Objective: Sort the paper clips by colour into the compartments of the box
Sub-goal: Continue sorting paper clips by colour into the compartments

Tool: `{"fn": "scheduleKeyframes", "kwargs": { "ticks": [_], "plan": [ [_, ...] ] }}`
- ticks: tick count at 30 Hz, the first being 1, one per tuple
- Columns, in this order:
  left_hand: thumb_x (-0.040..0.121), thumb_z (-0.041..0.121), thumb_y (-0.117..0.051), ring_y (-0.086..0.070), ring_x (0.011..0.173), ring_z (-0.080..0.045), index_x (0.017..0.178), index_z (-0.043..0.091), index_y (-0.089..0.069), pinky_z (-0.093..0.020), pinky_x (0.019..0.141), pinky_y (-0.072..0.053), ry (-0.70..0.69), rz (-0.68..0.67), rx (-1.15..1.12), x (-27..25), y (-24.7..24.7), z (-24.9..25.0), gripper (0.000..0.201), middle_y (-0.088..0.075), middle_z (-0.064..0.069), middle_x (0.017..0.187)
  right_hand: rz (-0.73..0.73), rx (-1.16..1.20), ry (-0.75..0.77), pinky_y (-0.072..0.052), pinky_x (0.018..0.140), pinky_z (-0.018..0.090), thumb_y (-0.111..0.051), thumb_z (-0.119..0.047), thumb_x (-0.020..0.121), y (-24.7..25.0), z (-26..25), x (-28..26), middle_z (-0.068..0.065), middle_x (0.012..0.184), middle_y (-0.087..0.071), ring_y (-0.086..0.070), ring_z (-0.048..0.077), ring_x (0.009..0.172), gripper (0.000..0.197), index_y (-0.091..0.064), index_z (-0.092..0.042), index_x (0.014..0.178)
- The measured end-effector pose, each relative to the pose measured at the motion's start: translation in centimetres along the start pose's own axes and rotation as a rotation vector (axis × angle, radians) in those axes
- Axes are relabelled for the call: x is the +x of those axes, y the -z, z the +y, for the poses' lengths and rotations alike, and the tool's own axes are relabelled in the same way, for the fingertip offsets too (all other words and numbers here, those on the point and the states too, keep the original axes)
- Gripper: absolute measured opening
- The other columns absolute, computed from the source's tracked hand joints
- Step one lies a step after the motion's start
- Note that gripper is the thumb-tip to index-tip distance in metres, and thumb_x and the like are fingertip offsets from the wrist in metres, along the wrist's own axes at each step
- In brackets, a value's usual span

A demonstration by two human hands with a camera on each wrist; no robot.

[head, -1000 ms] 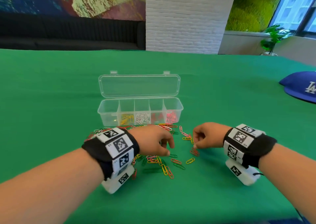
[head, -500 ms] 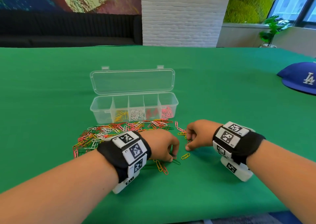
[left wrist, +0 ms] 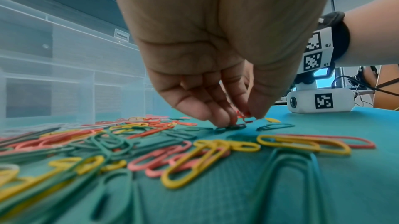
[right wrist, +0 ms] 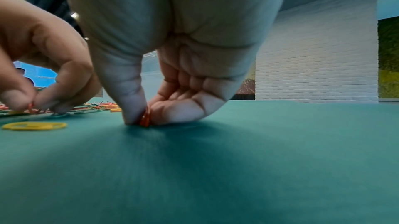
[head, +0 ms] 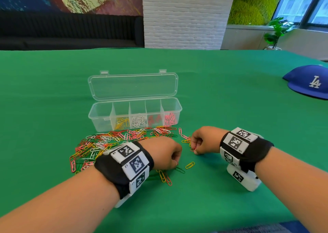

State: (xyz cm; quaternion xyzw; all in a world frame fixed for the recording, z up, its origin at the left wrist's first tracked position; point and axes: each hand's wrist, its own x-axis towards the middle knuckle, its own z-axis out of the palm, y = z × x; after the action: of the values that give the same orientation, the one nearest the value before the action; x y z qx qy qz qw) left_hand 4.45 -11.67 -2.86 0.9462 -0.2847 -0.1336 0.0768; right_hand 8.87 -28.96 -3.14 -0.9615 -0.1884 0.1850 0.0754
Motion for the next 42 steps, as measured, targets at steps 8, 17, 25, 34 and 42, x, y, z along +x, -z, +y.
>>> {"fn": "scheduleKeyframes", "kwargs": {
  "ticks": [8, 17, 25, 34, 42],
  "plan": [
    [0.086, 0.018, -0.052, -0.047, 0.079, -0.014, 0.086, 0.024, -0.05, -0.024, 0.065, -0.034, 0.031, 0.06, -0.008, 0.0, 0.2, 0.0, 0.007, -0.059, 0.003, 0.093, -0.024, -0.094, 0.03, -0.04, 0.064, 0.02, -0.06, -0.018, 0.084, -0.2, 0.0, 0.0, -0.014, 0.064, -0.049, -0.049, 0.009, 0.065, 0.027, -0.046, -0.029, 0.063],
    [0.095, 0.017, -0.045, -0.046, 0.082, -0.011, 0.125, 0.026, -0.053, -0.022, 0.073, -0.035, 0.09, 0.078, -0.069, 0.3, 0.3, -0.4, 0.032, -0.054, 0.008, 0.091, -0.023, -0.104, 0.073, -0.038, 0.064, 0.019, -0.055, -0.013, 0.087, -0.2, -0.7, -0.4, -0.016, 0.067, -0.046, -0.05, 0.013, 0.077, 0.014, -0.053, -0.026, 0.08],
    [0.093, 0.002, -0.036, -0.051, 0.056, -0.01, 0.081, 0.017, -0.056, -0.016, 0.049, -0.044, 0.328, 0.051, -0.79, -1.3, 2.3, -2.6, 0.027, -0.055, -0.003, 0.073, -0.026, -0.026, 0.058, -0.038, 0.063, 0.017, -0.047, -0.008, 0.091, 0.6, -0.6, -0.9, -0.007, 0.083, -0.056, -0.052, 0.011, 0.077, 0.022, -0.063, -0.015, 0.105],
    [0.084, 0.027, -0.062, -0.04, 0.053, -0.004, 0.082, 0.032, -0.058, -0.023, 0.057, -0.035, 0.133, -0.089, -0.274, -3.7, 1.6, -2.0, 0.007, -0.044, 0.012, 0.061, 0.034, 0.515, -0.05, -0.043, 0.047, 0.015, -0.038, 0.01, 0.088, 1.7, 0.4, 0.0, 0.005, 0.069, -0.054, -0.051, 0.015, 0.058, 0.03, -0.047, -0.015, 0.074],
    [0.082, 0.033, -0.066, -0.055, 0.09, -0.018, 0.102, 0.029, -0.064, -0.031, 0.079, -0.047, -0.048, -0.161, 0.032, -3.5, 0.0, 0.2, 0.02, -0.058, -0.001, 0.099, -0.034, 0.928, -0.18, -0.026, 0.034, 0.015, -0.021, 0.007, 0.089, 2.3, -0.4, -0.1, 0.004, 0.061, -0.039, -0.036, 0.007, 0.038, 0.037, -0.052, -0.006, 0.073]
  ]
}}
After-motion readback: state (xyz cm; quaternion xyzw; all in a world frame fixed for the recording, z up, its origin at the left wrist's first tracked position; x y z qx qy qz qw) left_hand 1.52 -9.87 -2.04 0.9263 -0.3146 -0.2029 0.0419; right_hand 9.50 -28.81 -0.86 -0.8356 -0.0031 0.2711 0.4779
